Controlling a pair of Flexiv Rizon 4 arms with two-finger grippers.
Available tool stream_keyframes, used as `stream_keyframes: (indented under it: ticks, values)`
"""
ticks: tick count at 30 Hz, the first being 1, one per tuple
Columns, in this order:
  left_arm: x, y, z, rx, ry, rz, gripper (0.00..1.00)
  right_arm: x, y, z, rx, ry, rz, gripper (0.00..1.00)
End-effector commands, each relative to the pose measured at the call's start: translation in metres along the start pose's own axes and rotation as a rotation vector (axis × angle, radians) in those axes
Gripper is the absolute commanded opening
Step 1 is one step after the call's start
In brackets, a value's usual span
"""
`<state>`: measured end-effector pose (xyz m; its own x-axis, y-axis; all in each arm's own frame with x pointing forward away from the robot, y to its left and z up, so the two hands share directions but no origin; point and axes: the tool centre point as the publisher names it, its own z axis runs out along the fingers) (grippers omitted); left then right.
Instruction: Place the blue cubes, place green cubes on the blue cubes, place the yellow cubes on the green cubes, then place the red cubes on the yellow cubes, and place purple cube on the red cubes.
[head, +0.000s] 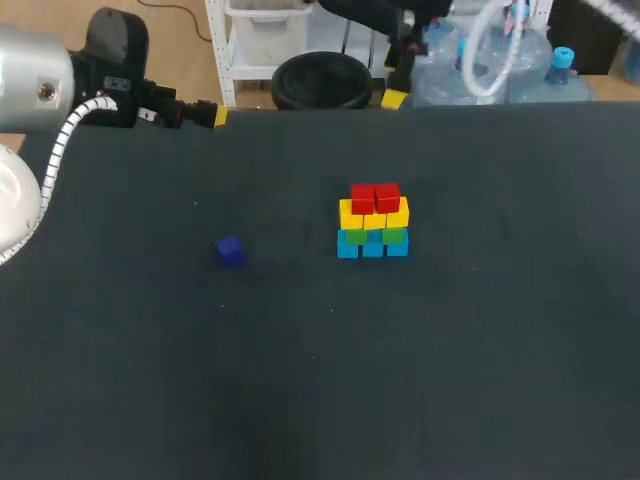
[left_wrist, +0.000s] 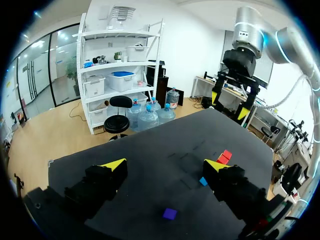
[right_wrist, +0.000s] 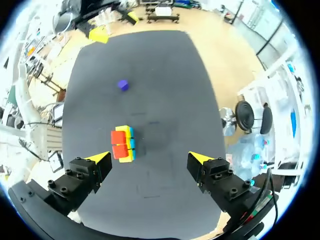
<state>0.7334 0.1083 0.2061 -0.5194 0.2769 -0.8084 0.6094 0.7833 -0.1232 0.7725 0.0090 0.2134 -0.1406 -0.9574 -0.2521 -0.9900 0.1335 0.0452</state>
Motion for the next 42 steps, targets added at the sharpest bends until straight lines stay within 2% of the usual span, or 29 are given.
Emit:
stream_keyframes:
  ticks: [1, 7, 15, 18, 21, 24, 26, 29, 42]
  values:
    - [0.001, 0.002, 0.001, 0.006, -0.005, 0.002, 1.00, 0.020, 0.008, -0.014, 0.314, -0.251, 0.039, 1.00]
    - [0.001, 0.002, 0.001, 0.006, -0.005, 0.002, 1.00, 0.043, 0.003, -0.037, 0.407, -0.325, 0.097, 1.00]
    - [0.001, 0.002, 0.001, 0.006, -0.005, 0.002, 1.00, 0.082, 0.025, -0.047, 0.468, -0.309, 0.083, 1.00]
    - [0.001, 0.002, 0.001, 0.006, -0.005, 0.002, 1.00, 0.098, 0.031, -0.046, 0.516, -0.320, 0.103, 1.00]
    - [0.001, 0.002, 0.001, 0.006, -0.005, 0.002, 1.00, 0.113, 0.033, -0.042, 0.540, -0.387, 0.152, 1.00]
    - [0.001, 0.002, 0.001, 0.006, -0.005, 0.002, 1.00, 0.126, 0.034, -0.032, 0.554, -0.393, 0.182, 1.00]
    - [0.001, 0.002, 0.001, 0.006, -0.005, 0.002, 1.00, 0.131, 0.035, -0.025, 0.541, -0.421, 0.200, 1.00]
    - [0.001, 0.002, 0.001, 0.006, -0.005, 0.002, 1.00, 0.136, 0.034, -0.014, 0.454, -0.363, 0.199, 1.00]
    - [0.001, 0.002, 0.001, 0.006, -0.005, 0.002, 1.00, 0.136, 0.034, -0.014, 0.454, -0.363, 0.199, 1.00]
